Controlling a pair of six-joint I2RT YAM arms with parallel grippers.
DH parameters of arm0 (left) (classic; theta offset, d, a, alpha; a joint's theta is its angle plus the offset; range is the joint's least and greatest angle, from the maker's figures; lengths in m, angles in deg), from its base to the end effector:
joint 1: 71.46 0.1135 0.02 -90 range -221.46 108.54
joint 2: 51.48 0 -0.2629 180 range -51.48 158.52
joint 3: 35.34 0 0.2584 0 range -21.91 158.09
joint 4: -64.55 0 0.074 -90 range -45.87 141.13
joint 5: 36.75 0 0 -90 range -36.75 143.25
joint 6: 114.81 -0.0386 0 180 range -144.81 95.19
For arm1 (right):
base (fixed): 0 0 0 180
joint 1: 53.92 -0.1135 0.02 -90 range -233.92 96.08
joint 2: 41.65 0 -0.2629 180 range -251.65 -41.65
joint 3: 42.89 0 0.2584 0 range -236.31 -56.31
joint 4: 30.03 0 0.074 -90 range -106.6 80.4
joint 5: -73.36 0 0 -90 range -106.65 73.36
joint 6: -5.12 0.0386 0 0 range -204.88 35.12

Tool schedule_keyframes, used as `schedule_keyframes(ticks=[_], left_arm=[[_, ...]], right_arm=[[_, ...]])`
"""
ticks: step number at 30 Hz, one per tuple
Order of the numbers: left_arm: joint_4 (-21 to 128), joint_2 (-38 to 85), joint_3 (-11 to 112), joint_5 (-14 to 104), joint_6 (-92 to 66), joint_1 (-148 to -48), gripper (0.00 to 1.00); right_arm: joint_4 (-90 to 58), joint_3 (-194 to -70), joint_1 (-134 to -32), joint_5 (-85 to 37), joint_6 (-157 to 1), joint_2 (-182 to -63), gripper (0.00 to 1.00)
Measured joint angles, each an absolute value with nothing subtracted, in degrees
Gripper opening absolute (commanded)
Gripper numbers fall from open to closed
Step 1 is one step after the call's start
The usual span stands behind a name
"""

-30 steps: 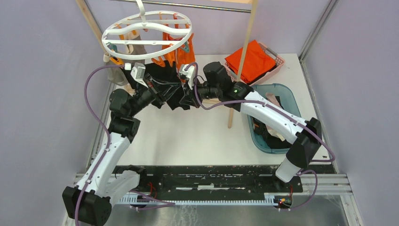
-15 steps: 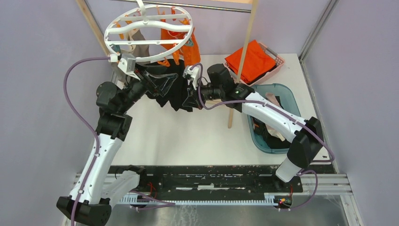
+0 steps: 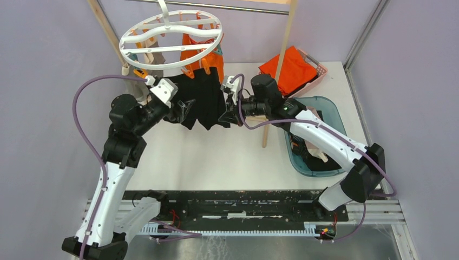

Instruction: Remove the underwear clipped to the hanger

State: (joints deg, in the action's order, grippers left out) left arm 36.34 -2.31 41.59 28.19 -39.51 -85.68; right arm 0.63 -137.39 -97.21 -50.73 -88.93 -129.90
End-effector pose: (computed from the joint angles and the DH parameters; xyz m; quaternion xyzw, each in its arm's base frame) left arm 0.1760 -0.0615 0.4319 0.3210 0.6329 -0.1511 0.6882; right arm 0.2511 0.2663 0.3606 -0.4681 0.6723 0.4060 0.4050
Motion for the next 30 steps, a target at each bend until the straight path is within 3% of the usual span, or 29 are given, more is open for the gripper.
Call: schedule_keyframes(ticks=[7, 12, 20, 30], left_arm=[[24.93, 0.36, 48.59, 30.61, -61.38, -85.68, 0.86], [22.29, 3.24, 49.7, 26.18, -65.21, -85.57, 0.88], [35.45, 2.43, 41.5, 11.14, -52.03, -85.57, 0.88], [58.11, 3.85, 30.18, 6.7, -27.53, -85.57, 0.78]], right_arm=[[1.05, -137.33, -96.16, -51.52, -90.16, -128.37, 0.01], [1.46, -138.33, -96.16, -52.79, -87.73, -128.77, 0.01], [0.33, -139.58, -96.16, -56.94, -83.14, -129.68, 0.01], [-0.74, -140.32, -96.18, -59.54, -81.04, -131.87, 0.01]])
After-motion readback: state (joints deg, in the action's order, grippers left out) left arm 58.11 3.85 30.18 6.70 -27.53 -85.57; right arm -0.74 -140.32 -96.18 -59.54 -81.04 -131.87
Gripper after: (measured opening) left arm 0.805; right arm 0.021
